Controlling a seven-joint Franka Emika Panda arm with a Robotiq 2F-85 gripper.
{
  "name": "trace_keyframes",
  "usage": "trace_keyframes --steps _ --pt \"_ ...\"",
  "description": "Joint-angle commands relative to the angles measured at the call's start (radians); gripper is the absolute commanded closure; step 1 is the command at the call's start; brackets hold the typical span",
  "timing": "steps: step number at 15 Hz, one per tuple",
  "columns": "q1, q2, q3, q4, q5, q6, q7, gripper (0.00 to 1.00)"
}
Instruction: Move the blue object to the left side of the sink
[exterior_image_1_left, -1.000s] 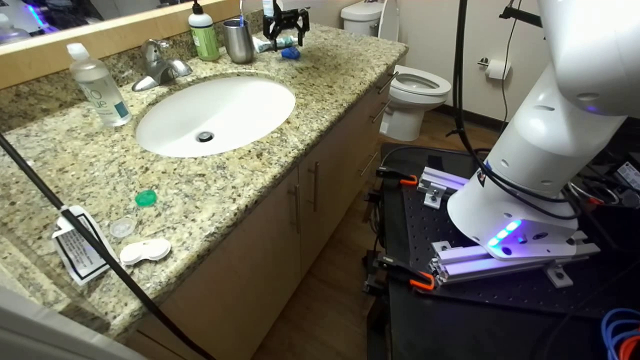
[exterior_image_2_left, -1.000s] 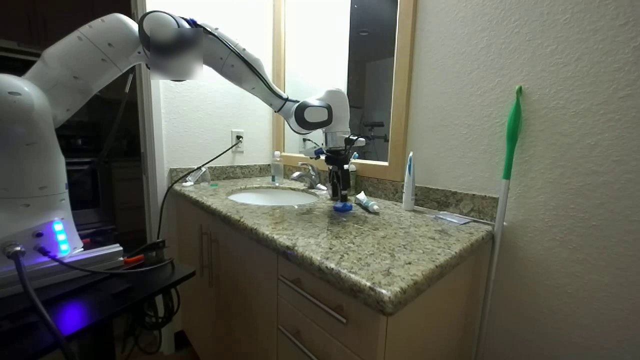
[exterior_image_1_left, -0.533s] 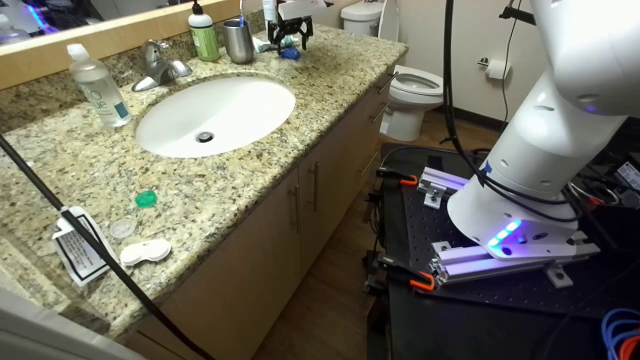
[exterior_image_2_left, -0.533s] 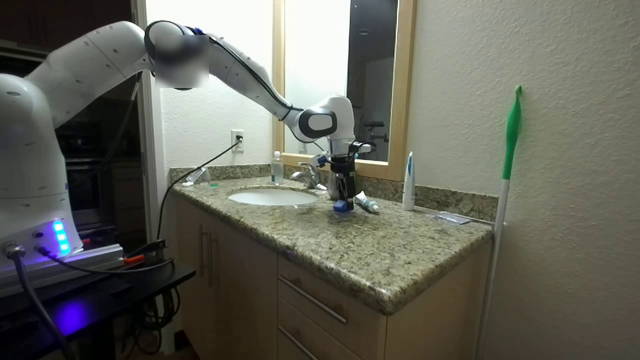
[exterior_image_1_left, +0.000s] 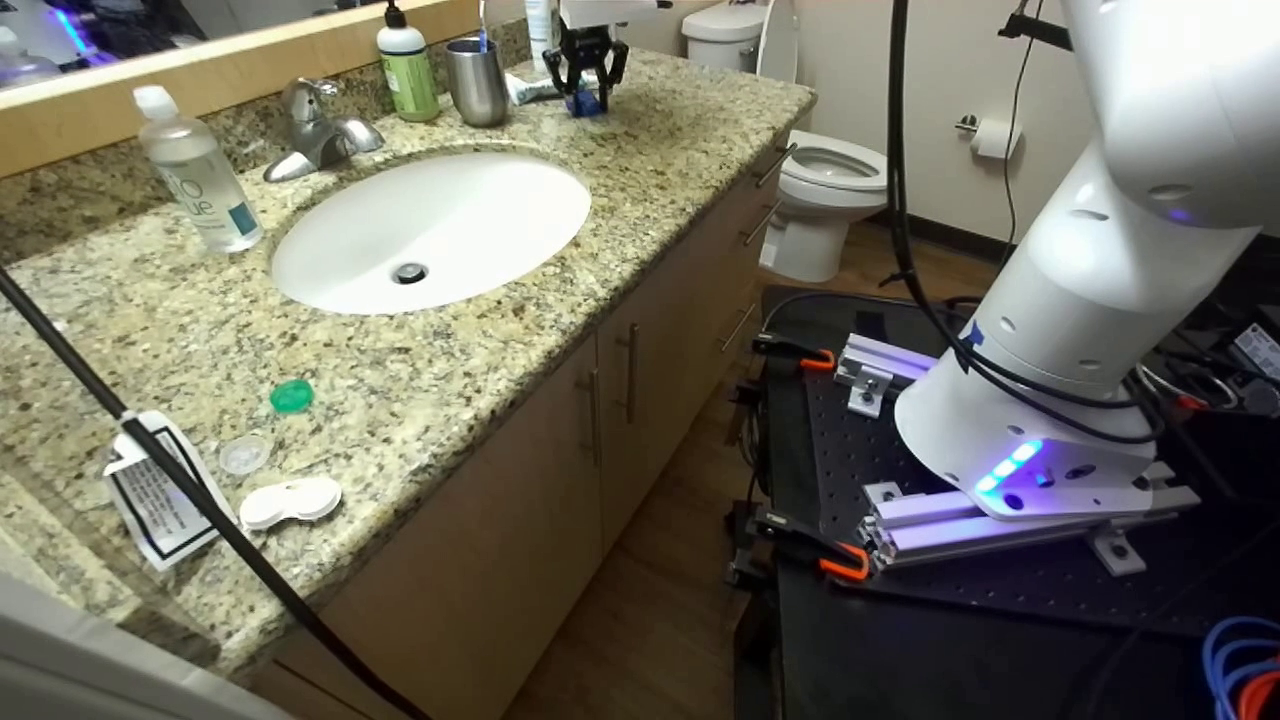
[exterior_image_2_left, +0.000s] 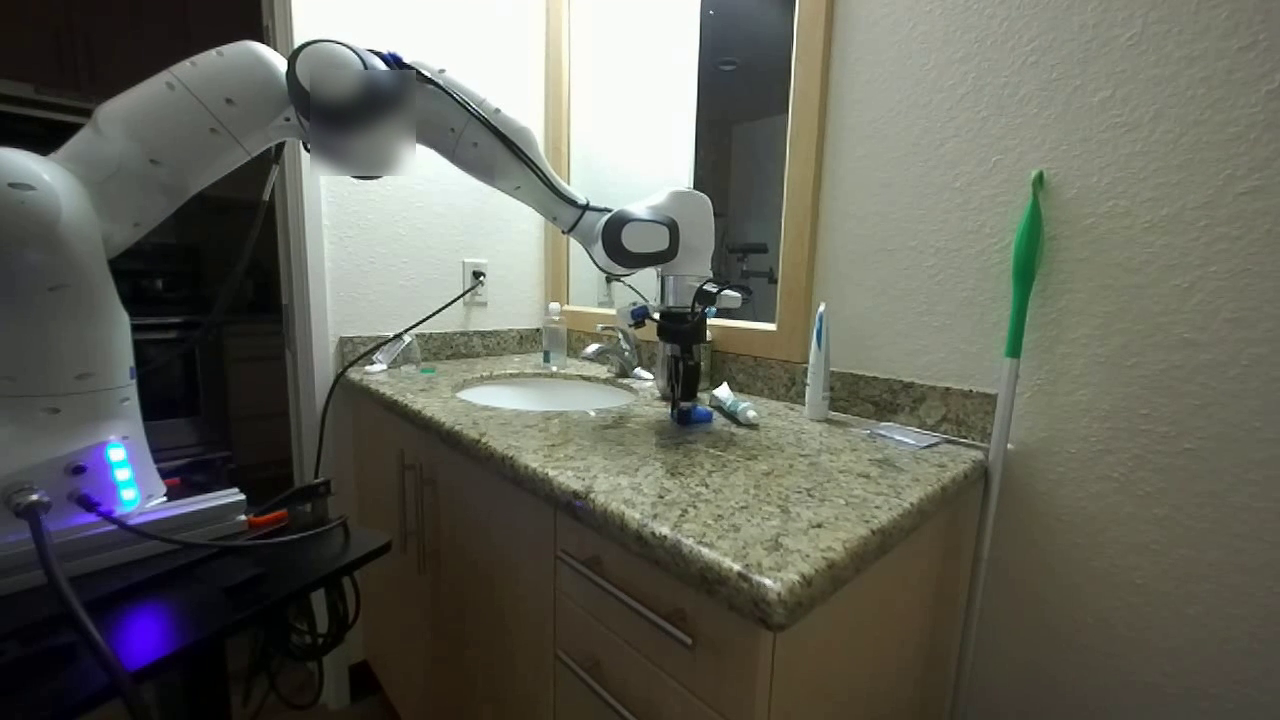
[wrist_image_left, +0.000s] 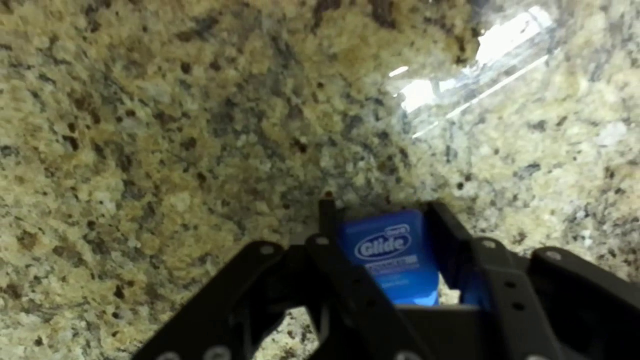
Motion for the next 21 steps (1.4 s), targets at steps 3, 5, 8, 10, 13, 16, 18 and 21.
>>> trace_keyframes --steps 3,5,8,10,13,16,18,21 --pt "-0.035 0.018 0.036 0.042 0.022 -0.028 -0.015 0.80" --pt "-0.039 -0.005 0.046 0.022 0.045 -0.034 -0.041 0.80" --pt "-0.034 -0.128 0.083 -0.090 0.083 -0.059 -0.153 0.80" --pt "0.002 -0.234 0.090 -0.192 0.058 -0.111 -0.220 0.80" --pt "0.049 -0.375 0.085 -0.313 -0.006 -0.232 -0.288 0.80" --pt "0.106 -0.525 0.077 -0.449 -0.057 -0.294 -0.387 0.80" --pt "0.143 -0.629 0.077 -0.549 -0.060 -0.278 -0.465 0.80" --pt "0.176 -0.584 0.046 -0.475 -0.038 -0.304 -0.443 0.55"
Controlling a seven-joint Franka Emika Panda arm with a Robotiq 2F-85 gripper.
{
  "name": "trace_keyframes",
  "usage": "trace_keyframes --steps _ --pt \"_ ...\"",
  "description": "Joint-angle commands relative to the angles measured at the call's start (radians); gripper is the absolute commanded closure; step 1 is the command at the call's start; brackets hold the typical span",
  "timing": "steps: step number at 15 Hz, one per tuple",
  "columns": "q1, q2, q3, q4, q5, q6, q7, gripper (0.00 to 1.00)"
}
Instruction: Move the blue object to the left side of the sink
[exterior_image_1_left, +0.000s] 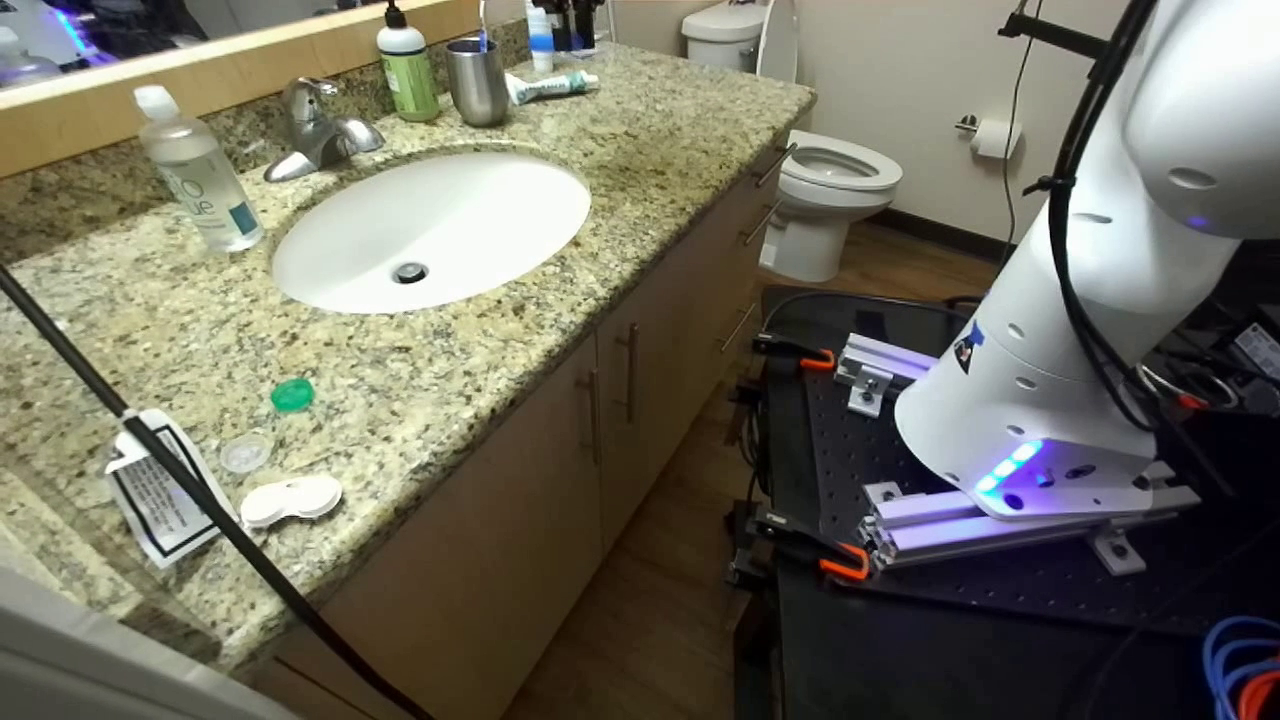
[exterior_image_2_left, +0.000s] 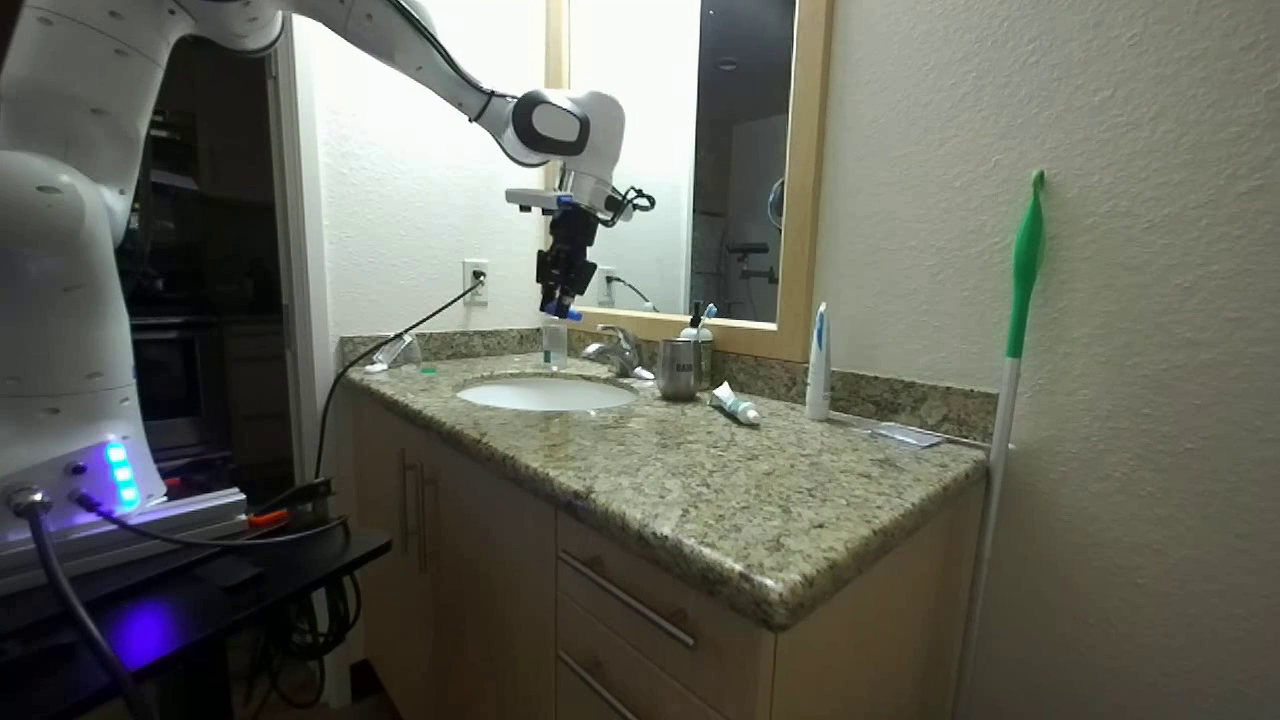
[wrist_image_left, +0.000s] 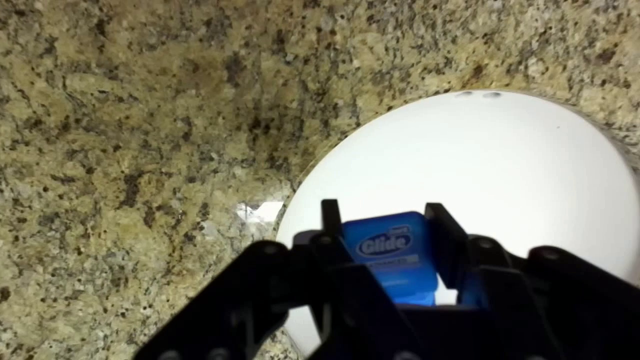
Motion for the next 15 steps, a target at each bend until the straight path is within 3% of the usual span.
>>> trace_keyframes --steps 1,3,4,7,10,15 --pt "0.034 -0.003 -0.034 0.008 0.008 -0.006 0.000 0.55" --pt "0.031 0.013 -0.040 0.018 0.008 -0.005 0.001 0.55" --pt "0.029 0.021 -0.042 0.018 0.008 -0.004 0.001 0.80" --pt "0.119 -0.098 -0.008 -0.201 -0.093 0.102 -0.038 0.80" --pt "0.203 -0.169 0.021 -0.341 -0.157 0.167 -0.052 0.80" --pt "0.363 -0.318 0.114 -0.588 -0.152 0.409 -0.009 0.80"
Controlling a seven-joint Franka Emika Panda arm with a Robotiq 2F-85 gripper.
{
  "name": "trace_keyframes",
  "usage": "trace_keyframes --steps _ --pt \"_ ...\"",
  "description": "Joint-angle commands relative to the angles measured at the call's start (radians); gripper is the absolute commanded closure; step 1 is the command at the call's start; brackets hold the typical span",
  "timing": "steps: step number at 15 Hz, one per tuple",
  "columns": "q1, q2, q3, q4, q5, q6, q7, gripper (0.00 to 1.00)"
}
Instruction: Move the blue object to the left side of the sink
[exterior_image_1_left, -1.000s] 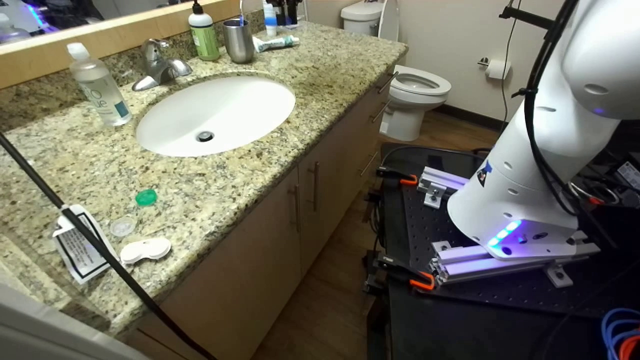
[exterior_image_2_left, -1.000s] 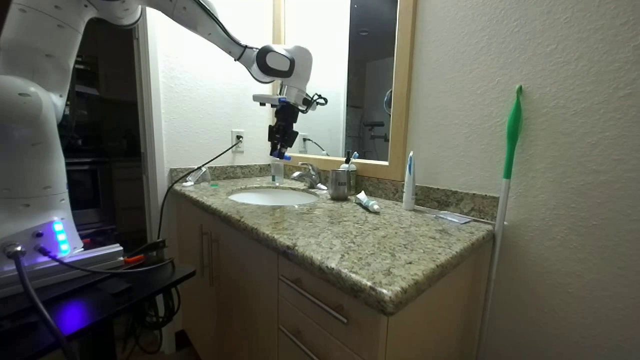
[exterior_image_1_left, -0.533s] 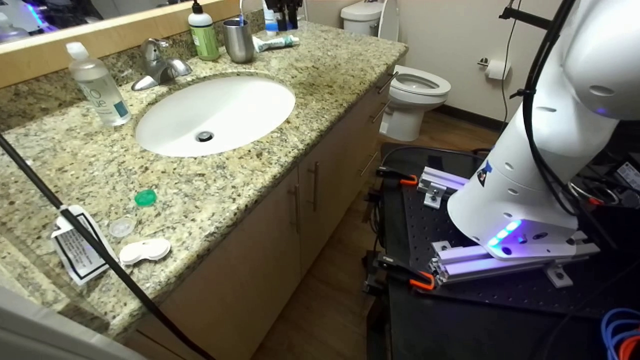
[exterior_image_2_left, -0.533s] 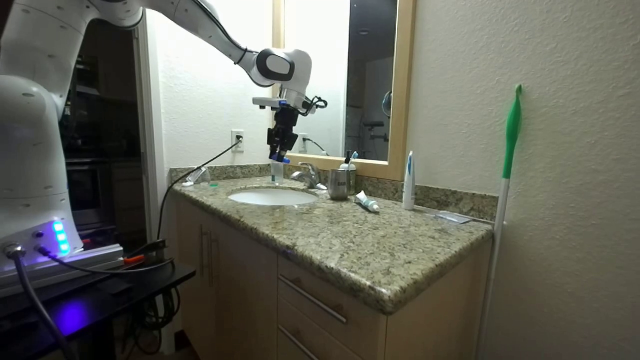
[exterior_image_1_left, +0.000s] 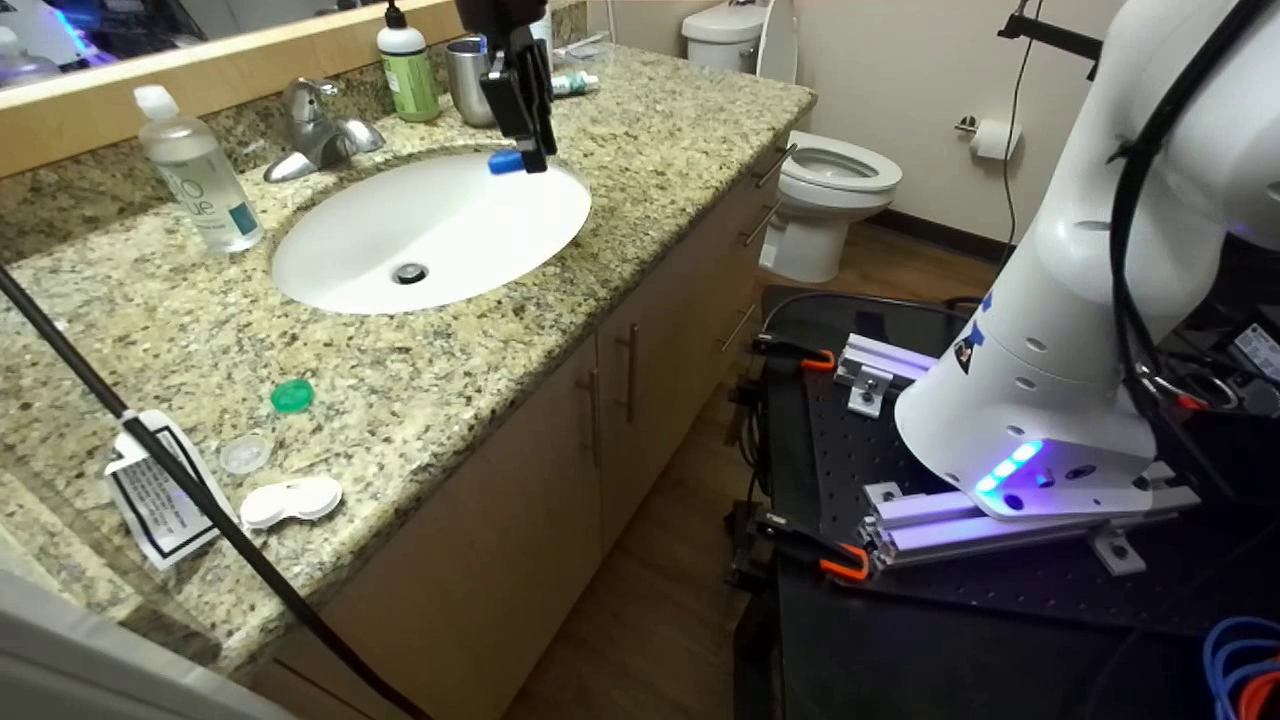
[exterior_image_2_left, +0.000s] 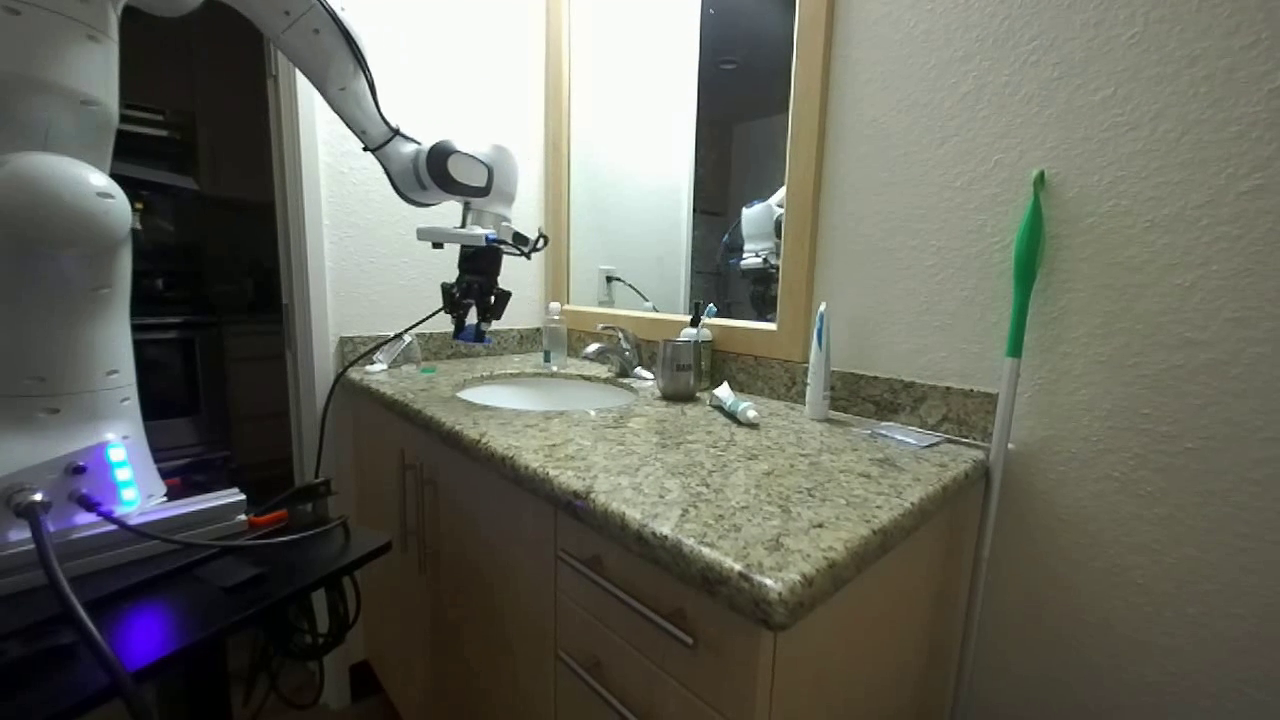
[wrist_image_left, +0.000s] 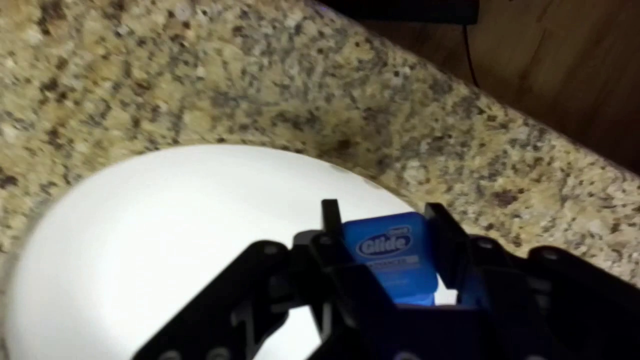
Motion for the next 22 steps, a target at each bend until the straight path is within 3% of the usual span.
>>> trace_keyframes --steps 1,3,4,7,8,14,17,18,20,21,22 --pt "0.097 -0.158 0.066 -0.204 0.010 0.193 0.022 0.80" --pt "0.125 -0.213 0.072 -0.264 0.027 0.262 -0.041 0.80" --pt "0.128 -0.125 0.063 -0.170 0.008 0.196 0.018 0.55" --pt "0.150 -0.191 0.066 -0.229 0.007 0.226 0.005 0.55" --pt "0.146 -0.168 0.061 -0.214 -0.001 0.232 -0.001 0.80" --pt "0.209 0.055 0.121 -0.018 0.246 0.564 0.015 0.80" --pt "0.201 0.168 0.145 0.087 0.212 0.616 0.073 0.80" --pt "0.192 0.087 0.157 0.012 0.212 0.596 0.056 0.55" --pt "0.188 0.146 0.163 0.063 0.204 0.606 0.077 0.55" --pt "0.186 0.161 0.164 0.075 0.203 0.607 0.078 0.80" --pt "0.211 0.195 0.128 0.092 0.127 0.619 0.145 0.80"
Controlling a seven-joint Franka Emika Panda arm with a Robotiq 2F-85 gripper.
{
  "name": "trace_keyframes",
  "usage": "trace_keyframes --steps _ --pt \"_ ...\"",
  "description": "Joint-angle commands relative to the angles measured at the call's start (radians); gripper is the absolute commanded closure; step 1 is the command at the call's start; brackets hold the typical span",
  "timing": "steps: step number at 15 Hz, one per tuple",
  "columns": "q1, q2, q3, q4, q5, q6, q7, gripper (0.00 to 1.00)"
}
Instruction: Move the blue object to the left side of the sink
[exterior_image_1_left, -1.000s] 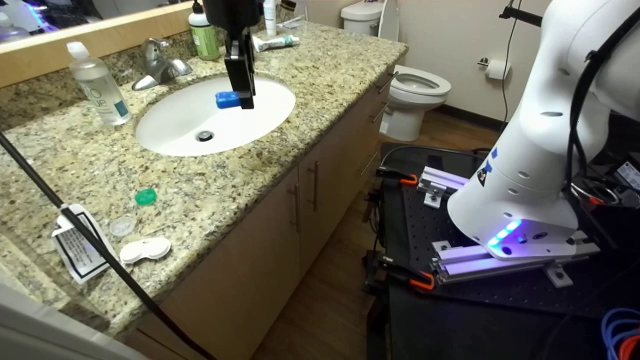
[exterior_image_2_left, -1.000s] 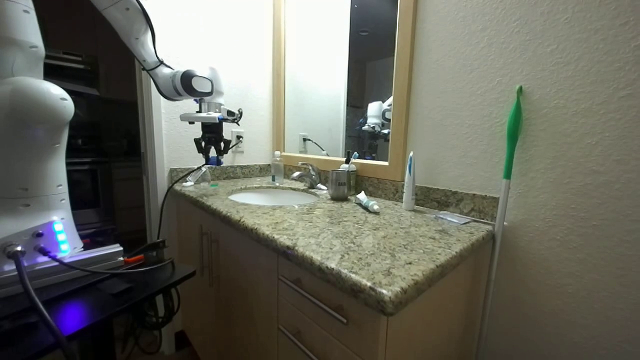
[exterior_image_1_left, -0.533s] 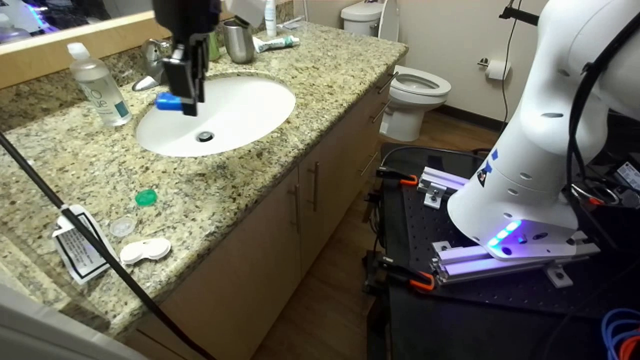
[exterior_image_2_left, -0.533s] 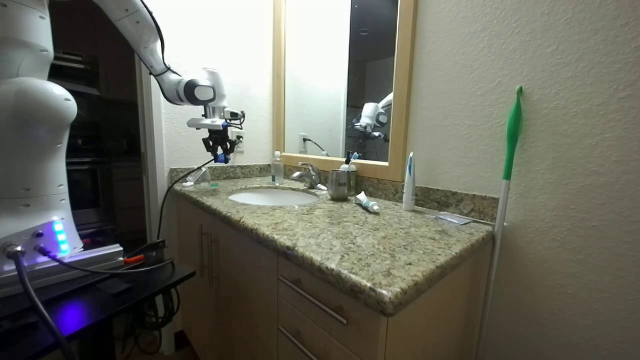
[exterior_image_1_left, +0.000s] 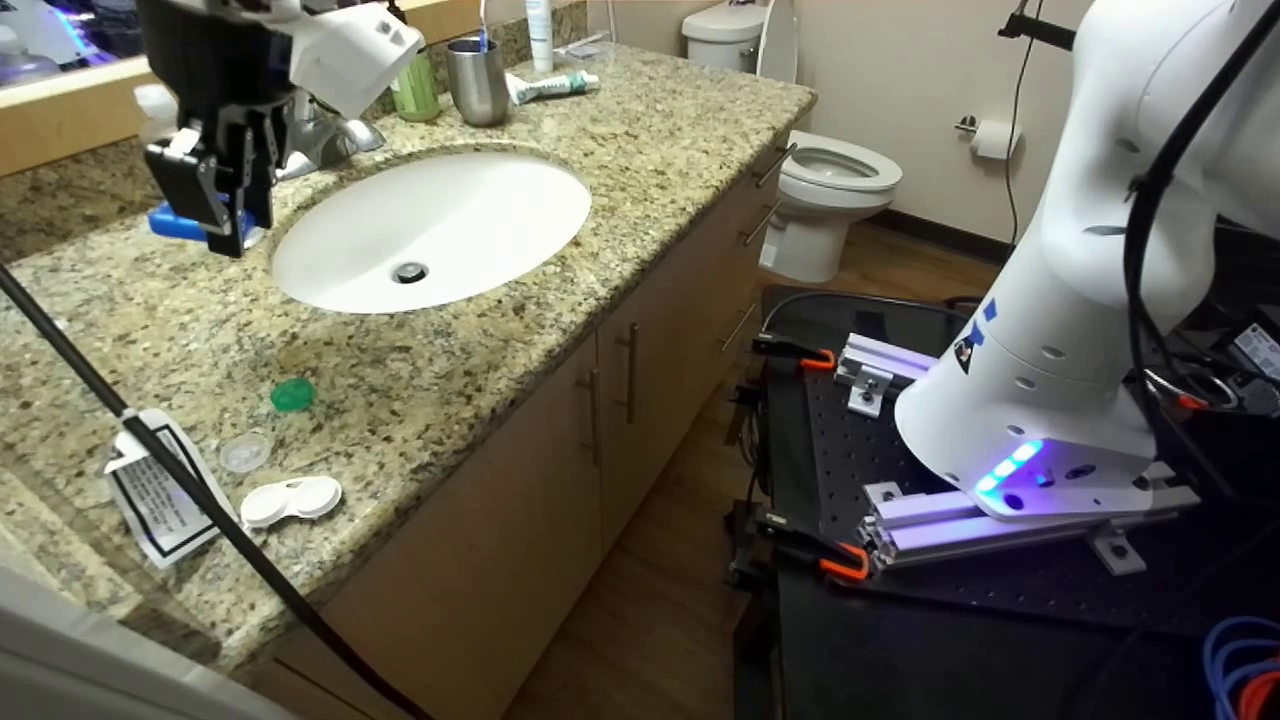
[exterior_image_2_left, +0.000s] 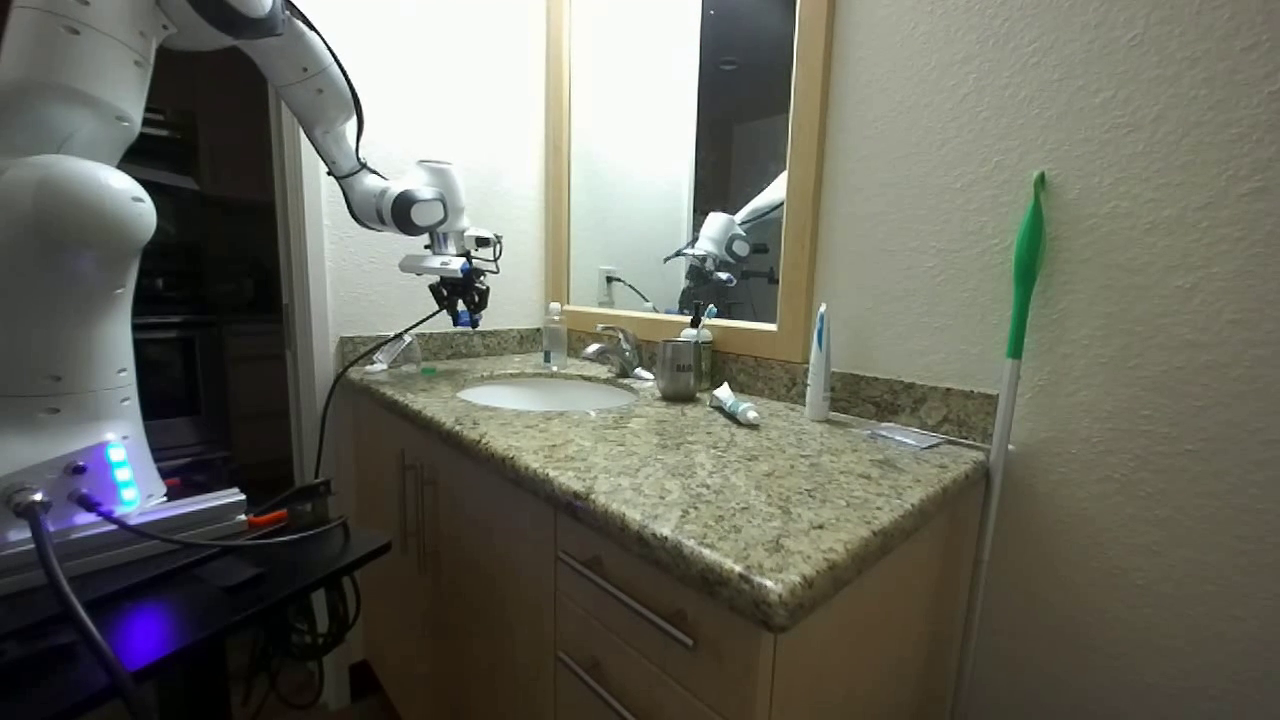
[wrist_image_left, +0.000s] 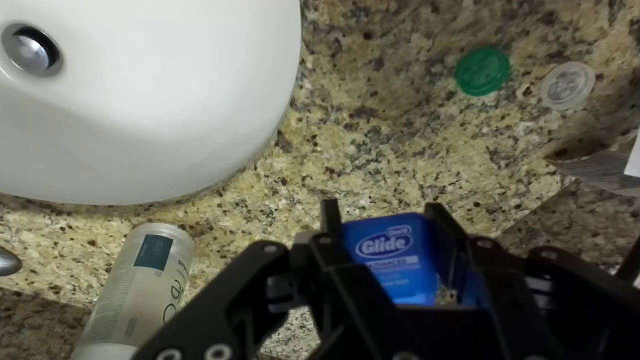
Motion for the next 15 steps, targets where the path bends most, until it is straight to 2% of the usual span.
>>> trace_keyframes --steps 1,3,6,8,9,10,11,12,15 --pt "0.016 0.061 -0.027 0.035 -0.145 0.027 0.135 0.80" --pt "0.037 0.118 -0.040 0.068 -0.229 0.078 0.236 0.80" --pt "0.046 0.192 -0.023 0.115 -0.251 0.098 0.294 0.80" --pt "0.076 0.245 -0.038 0.152 -0.254 0.121 0.362 0.80" --pt "0.046 0.188 -0.015 0.101 -0.241 0.096 0.312 0.80" --pt "0.052 0.206 -0.014 0.112 -0.241 0.100 0.321 0.55" --pt "0.053 0.210 -0.014 0.112 -0.241 0.100 0.321 0.55" --pt "0.053 0.207 -0.014 0.112 -0.241 0.100 0.321 0.80" --pt "0.036 0.250 0.012 0.124 -0.211 0.192 0.313 0.80"
